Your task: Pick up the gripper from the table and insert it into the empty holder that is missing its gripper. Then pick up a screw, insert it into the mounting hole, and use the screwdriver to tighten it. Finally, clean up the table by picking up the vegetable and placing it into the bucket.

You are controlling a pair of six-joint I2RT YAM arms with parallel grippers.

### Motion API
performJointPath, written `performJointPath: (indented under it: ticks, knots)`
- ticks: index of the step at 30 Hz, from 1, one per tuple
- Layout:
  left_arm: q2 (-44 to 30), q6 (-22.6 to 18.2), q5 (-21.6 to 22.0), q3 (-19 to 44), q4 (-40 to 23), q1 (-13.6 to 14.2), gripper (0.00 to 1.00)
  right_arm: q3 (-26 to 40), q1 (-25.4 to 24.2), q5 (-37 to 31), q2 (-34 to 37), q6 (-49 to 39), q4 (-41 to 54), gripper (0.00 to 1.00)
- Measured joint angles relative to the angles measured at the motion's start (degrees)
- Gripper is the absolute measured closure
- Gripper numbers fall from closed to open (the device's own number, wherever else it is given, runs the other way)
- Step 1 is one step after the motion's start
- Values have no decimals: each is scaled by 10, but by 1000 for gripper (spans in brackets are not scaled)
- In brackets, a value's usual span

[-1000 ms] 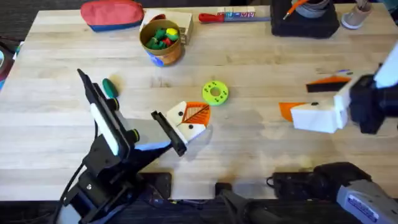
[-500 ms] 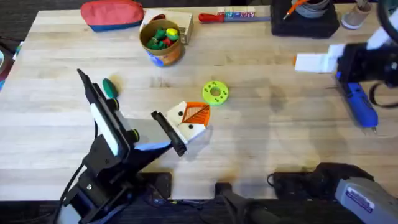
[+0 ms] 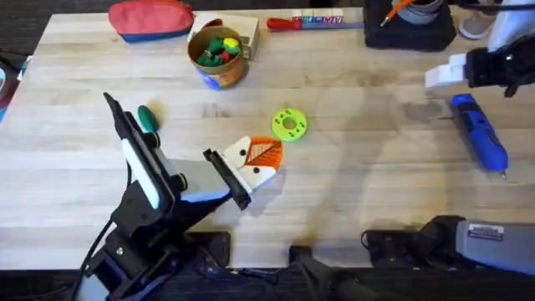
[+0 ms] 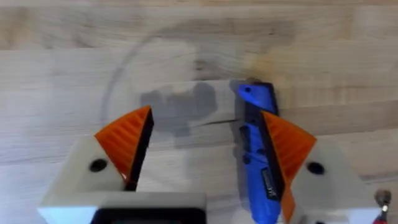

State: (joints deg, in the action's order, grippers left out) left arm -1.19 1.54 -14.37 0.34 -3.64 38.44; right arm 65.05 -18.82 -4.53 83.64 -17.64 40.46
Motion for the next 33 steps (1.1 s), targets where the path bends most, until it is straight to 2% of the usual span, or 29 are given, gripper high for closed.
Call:
performJointPath:
  ticks: [5, 11, 13, 22, 25, 33]
  knots:
    - [0, 0, 0, 0, 0, 0, 995, 49, -55, -10, 68, -76, 35, 10]
    - [0, 0, 0, 0, 0, 0, 995, 53, -104, -23, 120, -154, 58, 10]
    - [0, 0, 0, 0, 0, 0, 995, 53, -137, -25, 150, -177, 55, 11]
    - [0, 0, 0, 0, 0, 0, 995, 58, -157, -16, 208, -198, 12, 59]
    - [0, 0, 0, 0, 0, 0, 995, 63, -157, 1, 218, -202, 13, 204]
    - [0, 0, 0, 0, 0, 0, 995, 65, -156, 11, 221, -209, 22, 861]
